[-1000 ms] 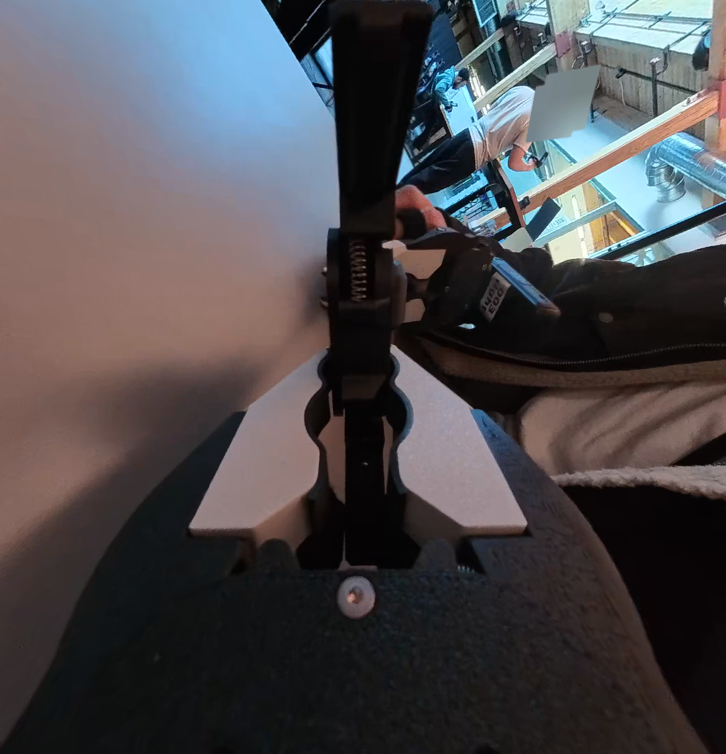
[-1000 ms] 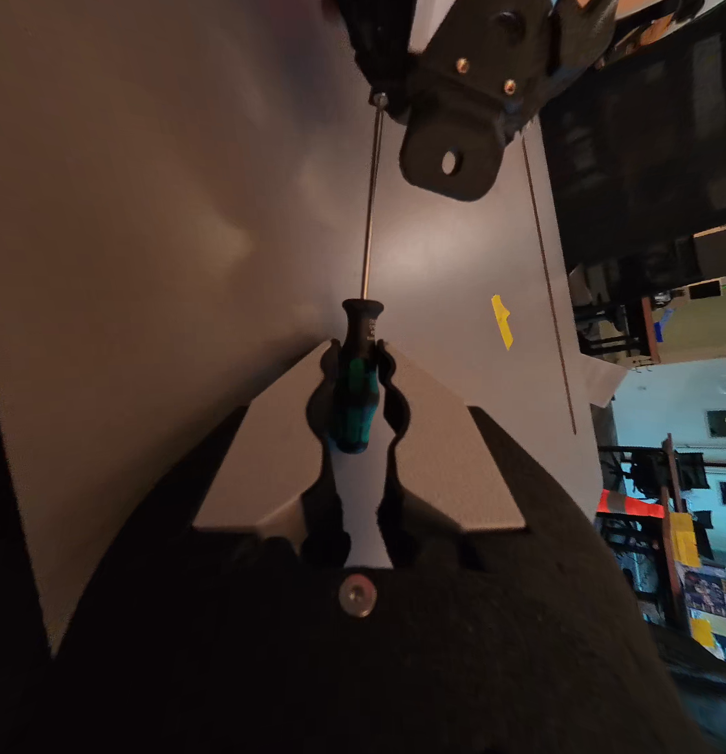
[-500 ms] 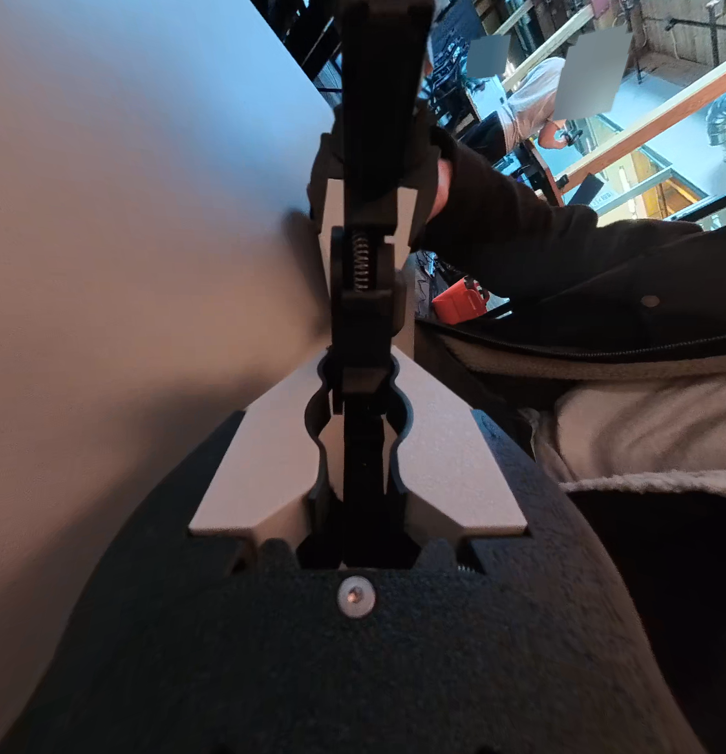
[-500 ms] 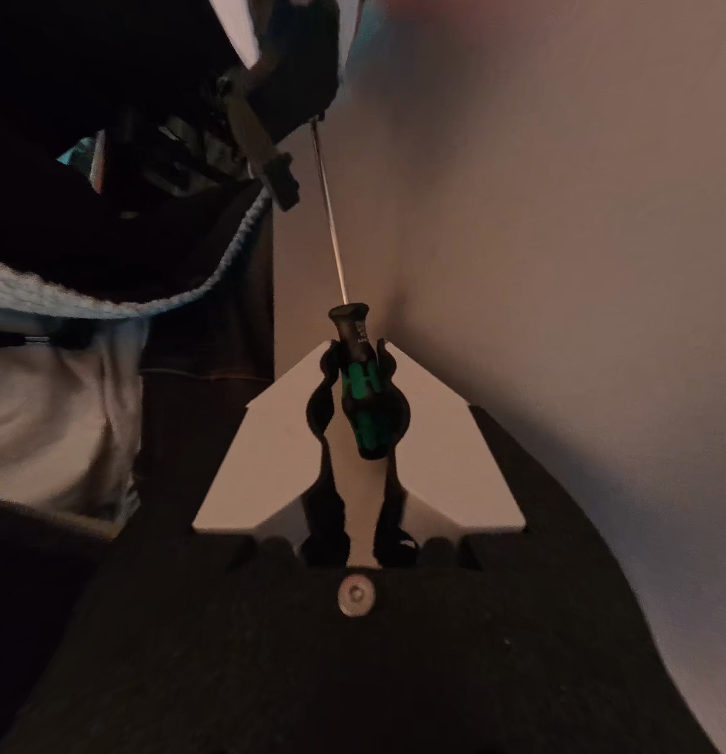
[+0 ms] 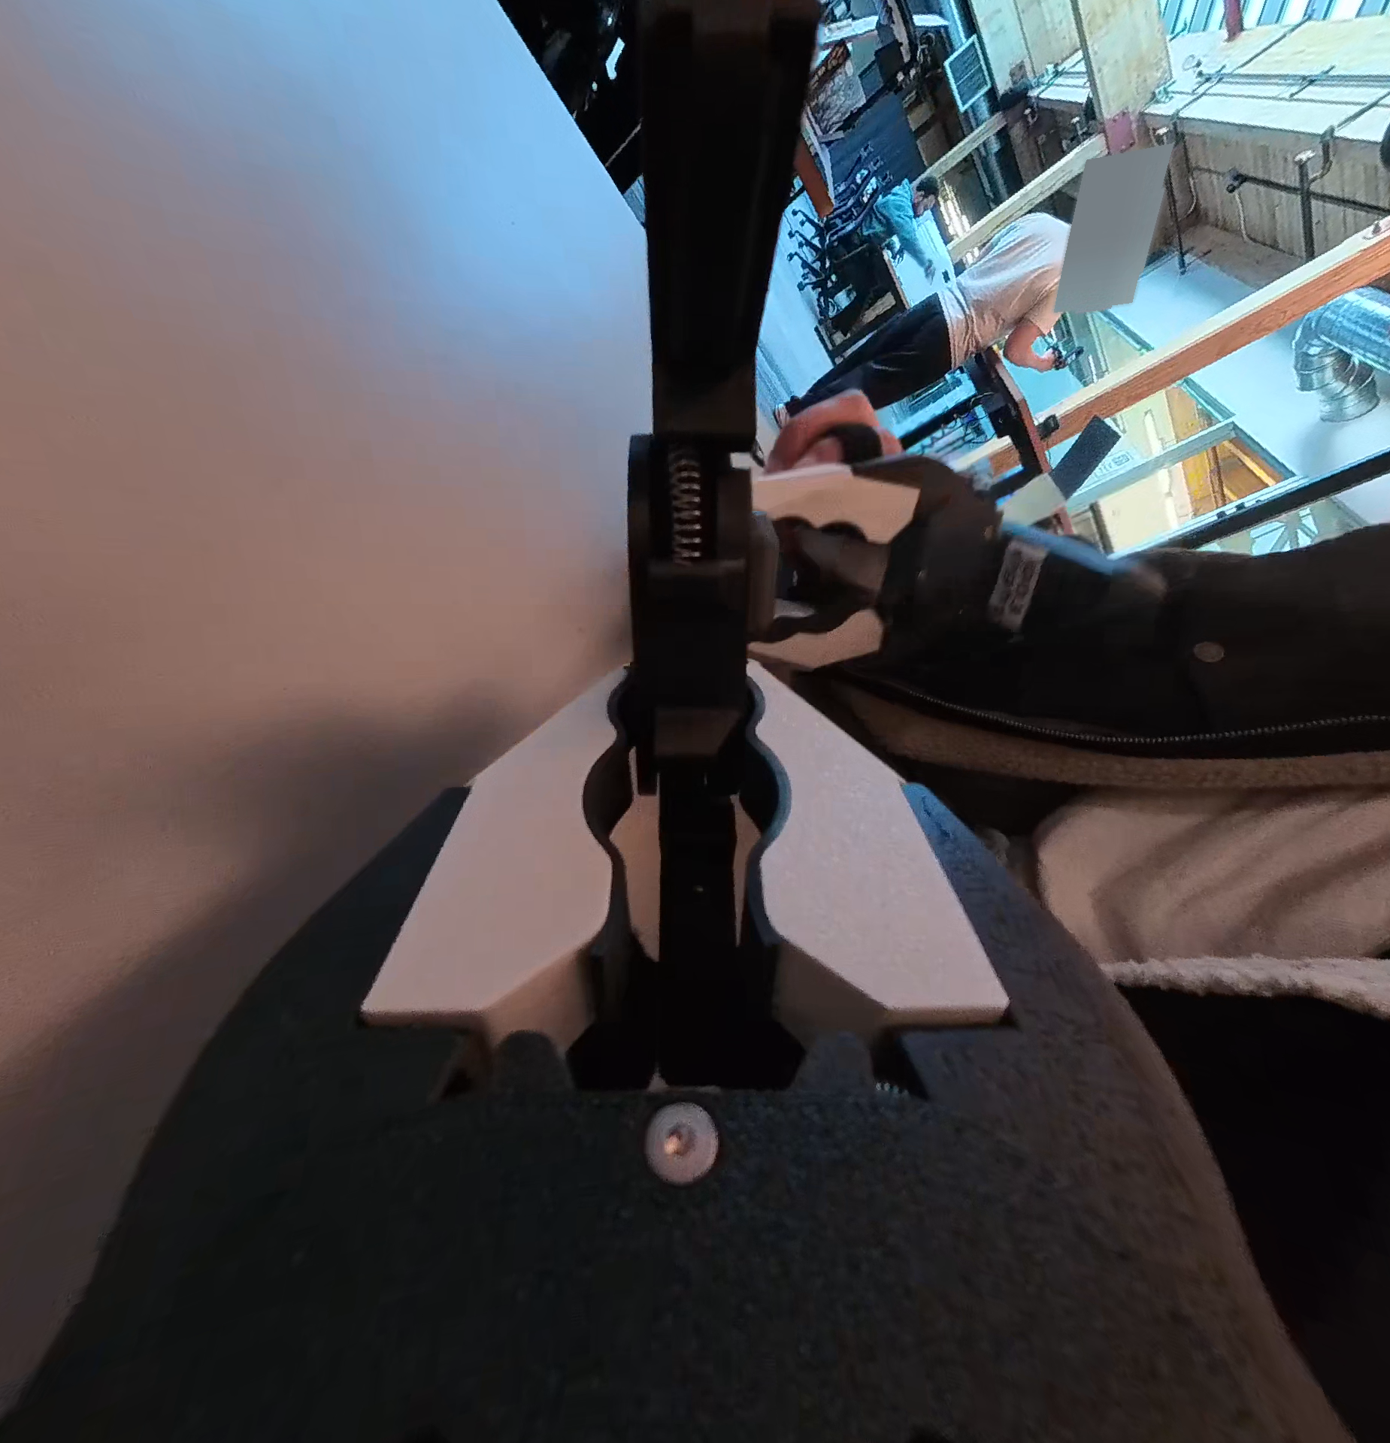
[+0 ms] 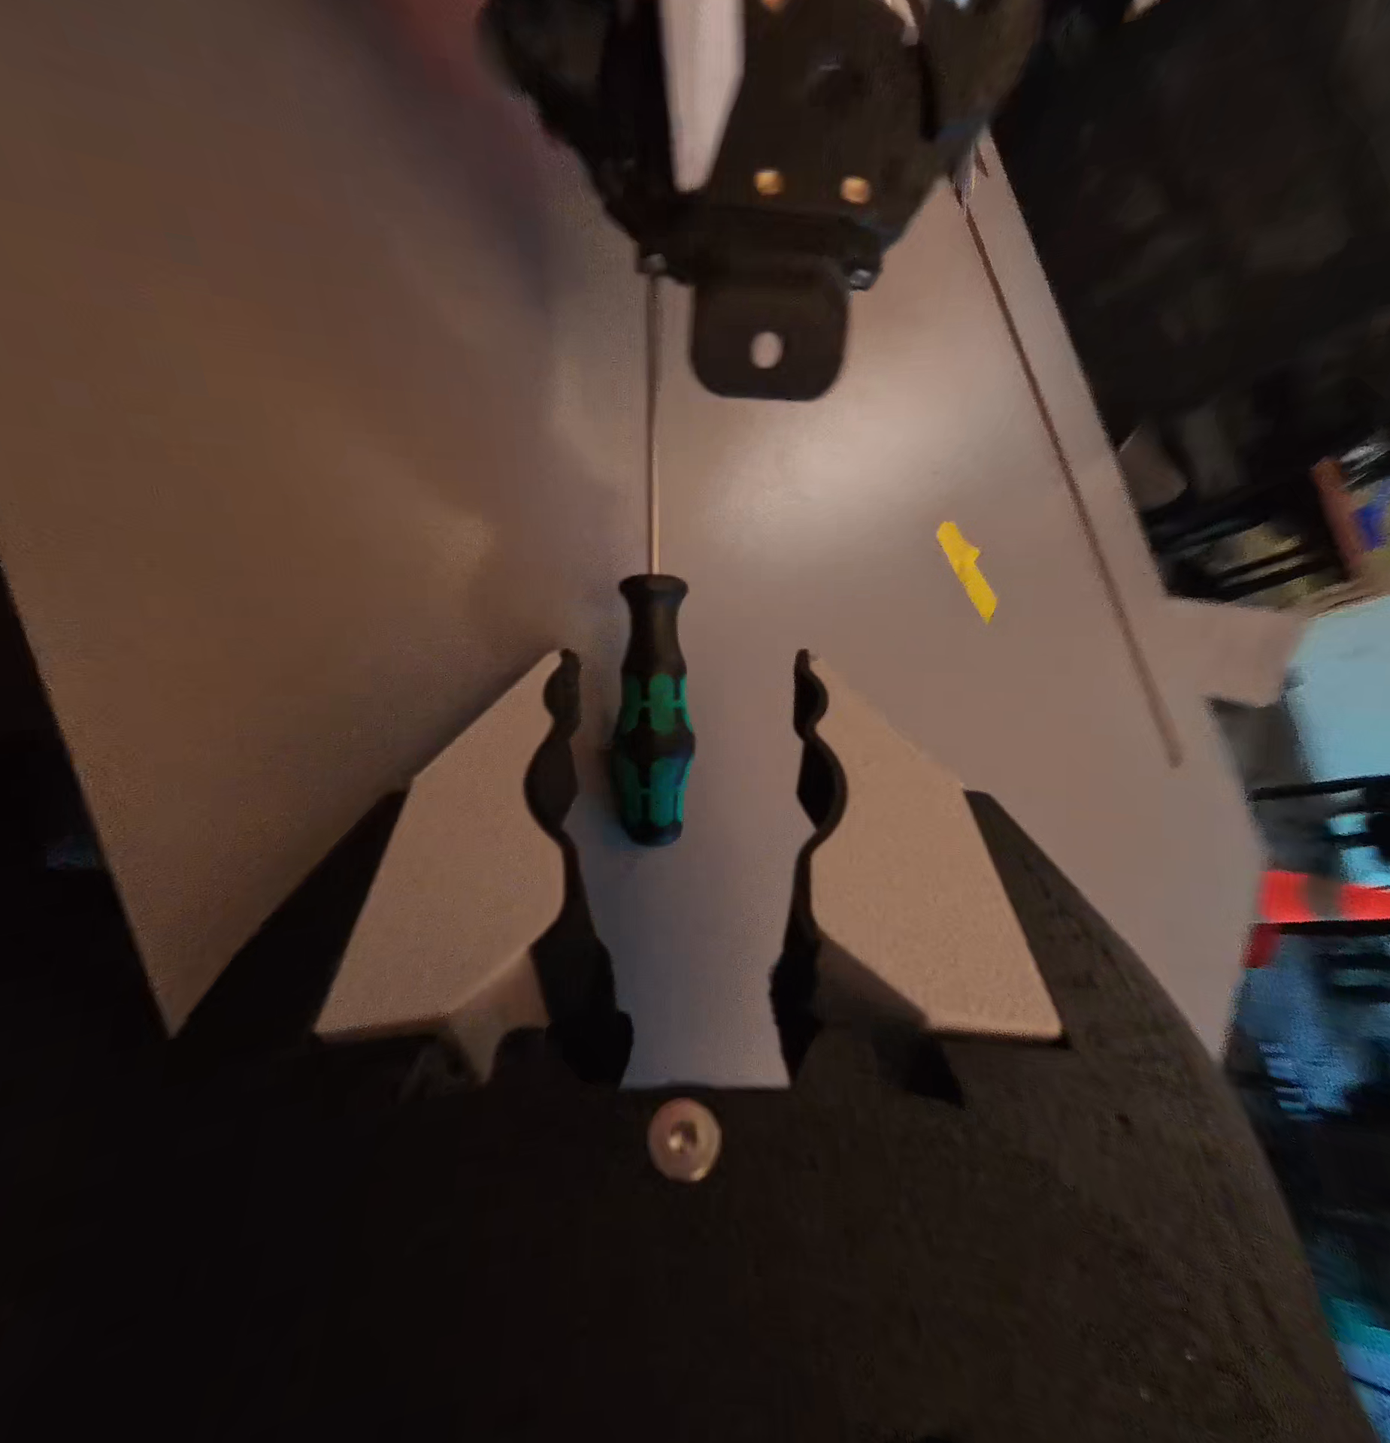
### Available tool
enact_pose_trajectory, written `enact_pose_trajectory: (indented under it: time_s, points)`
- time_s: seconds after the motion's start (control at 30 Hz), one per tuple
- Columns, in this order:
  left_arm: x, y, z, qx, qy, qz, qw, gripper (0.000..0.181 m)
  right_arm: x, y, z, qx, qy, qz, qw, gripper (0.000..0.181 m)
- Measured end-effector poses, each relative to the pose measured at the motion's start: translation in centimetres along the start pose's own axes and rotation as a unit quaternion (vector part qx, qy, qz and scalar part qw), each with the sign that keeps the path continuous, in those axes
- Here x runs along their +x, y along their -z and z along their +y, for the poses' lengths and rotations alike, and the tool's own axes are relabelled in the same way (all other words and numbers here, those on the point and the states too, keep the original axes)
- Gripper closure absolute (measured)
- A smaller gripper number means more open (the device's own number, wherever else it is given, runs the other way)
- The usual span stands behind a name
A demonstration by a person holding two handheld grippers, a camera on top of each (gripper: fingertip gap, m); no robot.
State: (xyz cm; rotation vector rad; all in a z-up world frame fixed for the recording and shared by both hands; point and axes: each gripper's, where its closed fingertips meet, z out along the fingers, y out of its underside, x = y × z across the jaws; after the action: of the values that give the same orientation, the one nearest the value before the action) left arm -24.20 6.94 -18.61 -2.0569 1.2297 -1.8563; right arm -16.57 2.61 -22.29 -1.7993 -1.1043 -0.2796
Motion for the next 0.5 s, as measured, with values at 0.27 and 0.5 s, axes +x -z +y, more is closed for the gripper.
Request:
enact_pose_trajectory:
  time_s: [0.27,0.5]
  points:
    - [-0.1,-0.1,0.3,-0.007,-0.001,-0.002,1.0,0.16,-0.8,-1.7,0.7,-0.034,0.01,-0.029,0.999,0.165]
    - [1.3,0.6,-1.3,0.032,-0.01,0.032,0.999,0.16,-2.8,0.4,-1.7,-0.006,-0.349,-0.427,0.834,0.165]
